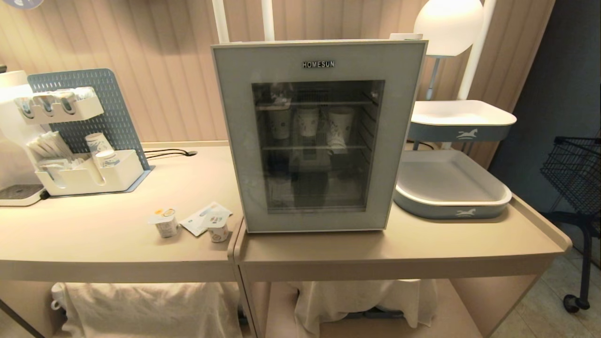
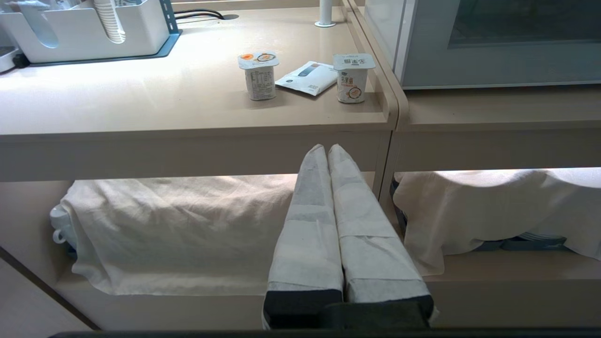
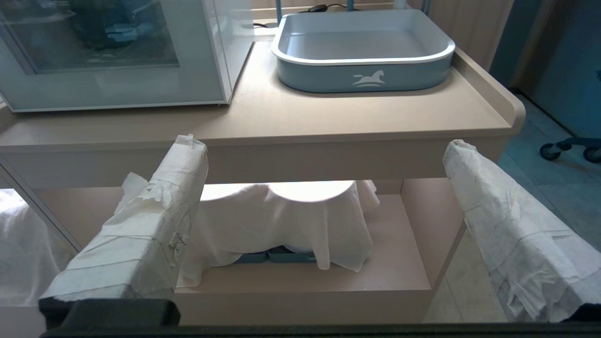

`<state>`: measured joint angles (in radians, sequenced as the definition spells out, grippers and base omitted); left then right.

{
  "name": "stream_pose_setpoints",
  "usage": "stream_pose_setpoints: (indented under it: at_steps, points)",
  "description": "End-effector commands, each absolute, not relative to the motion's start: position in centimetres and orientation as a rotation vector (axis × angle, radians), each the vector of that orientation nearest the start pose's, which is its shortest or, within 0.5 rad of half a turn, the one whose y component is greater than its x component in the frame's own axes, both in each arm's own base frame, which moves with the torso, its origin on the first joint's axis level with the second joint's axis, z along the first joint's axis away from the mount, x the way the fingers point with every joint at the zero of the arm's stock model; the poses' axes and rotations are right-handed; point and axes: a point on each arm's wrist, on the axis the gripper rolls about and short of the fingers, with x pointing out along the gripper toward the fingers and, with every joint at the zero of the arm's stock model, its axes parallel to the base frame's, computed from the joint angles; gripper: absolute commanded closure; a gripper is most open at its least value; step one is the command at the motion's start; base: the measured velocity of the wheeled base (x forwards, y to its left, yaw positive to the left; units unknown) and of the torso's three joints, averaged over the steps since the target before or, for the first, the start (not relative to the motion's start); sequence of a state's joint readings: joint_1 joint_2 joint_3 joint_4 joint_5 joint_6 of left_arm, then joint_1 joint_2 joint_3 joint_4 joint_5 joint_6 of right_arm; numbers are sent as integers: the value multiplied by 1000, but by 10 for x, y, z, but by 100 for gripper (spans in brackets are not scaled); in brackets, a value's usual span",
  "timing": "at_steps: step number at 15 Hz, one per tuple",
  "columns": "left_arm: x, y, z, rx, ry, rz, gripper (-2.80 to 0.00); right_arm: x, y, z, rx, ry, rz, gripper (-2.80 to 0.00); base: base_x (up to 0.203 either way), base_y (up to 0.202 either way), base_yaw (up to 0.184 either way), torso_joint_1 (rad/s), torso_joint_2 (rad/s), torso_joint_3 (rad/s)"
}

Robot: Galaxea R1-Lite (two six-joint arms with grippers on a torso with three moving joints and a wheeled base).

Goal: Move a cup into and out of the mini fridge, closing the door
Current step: Open the freezer door

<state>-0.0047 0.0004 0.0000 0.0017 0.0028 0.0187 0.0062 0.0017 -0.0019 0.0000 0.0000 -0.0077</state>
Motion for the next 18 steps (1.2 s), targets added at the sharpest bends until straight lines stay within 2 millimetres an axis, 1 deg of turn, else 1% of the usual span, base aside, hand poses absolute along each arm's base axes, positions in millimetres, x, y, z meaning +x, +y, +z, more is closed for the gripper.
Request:
stream_pose_setpoints:
  at_steps: [1,6,7,8,9,10,11,12,13,14,15,16,17,18]
  points:
    - [-23,0,75,15,3,-2,0,-23,0,76,-8,2,6,-280,0,0,0,0,0,0]
    - [-23,0,76,29,4,-6,0,-23,0,76,-8,3,6,-280,0,0,0,0,0,0]
    - [-24,0,80,36,-9,-6,0,-23,0,76,-8,2,6,-280,0,0,0,0,0,0]
    - [-29,0,94,38,-44,-2,0,-23,0,76,-8,2,6,-280,0,0,0,0,0,0]
    - [-35,0,113,37,-75,7,0,-23,0,76,-8,2,7,-280,0,0,0,0,0,0]
    - [-46,1,143,29,-102,22,0,-23,0,76,-8,2,8,-280,0,0,0,0,0,0]
    - [-57,1,181,6,-117,29,0,-23,0,76,-8,2,8,-280,0,0,0,0,0,0]
    - [-60,2,216,-26,-87,30,0,-23,0,76,-8,2,8,-280,0,0,0,0,0,0]
    - [-46,2,243,-61,5,27,0,-23,0,76,-8,2,8,-280,0,0,0,0,0,0]
    - [-18,1,266,-93,122,25,0,-23,0,76,-8,2,8,-280,0,0,0,0,0,0]
    - [15,0,282,-117,228,21,0,-23,0,76,-8,2,8,-280,0,0,0,0,0,0]
    - [60,-2,294,-141,341,7,0,-23,0,76,-8,3,8,-280,0,0,0,0,0,0]
    - [108,-4,298,-163,441,-17,0,-23,0,76,-8,2,8,-280,0,0,0,0,0,0]
    - [153,-6,295,-183,516,-44,-280,-23,0,76,-8,2,8,-280,0,0,0,0,0,0]
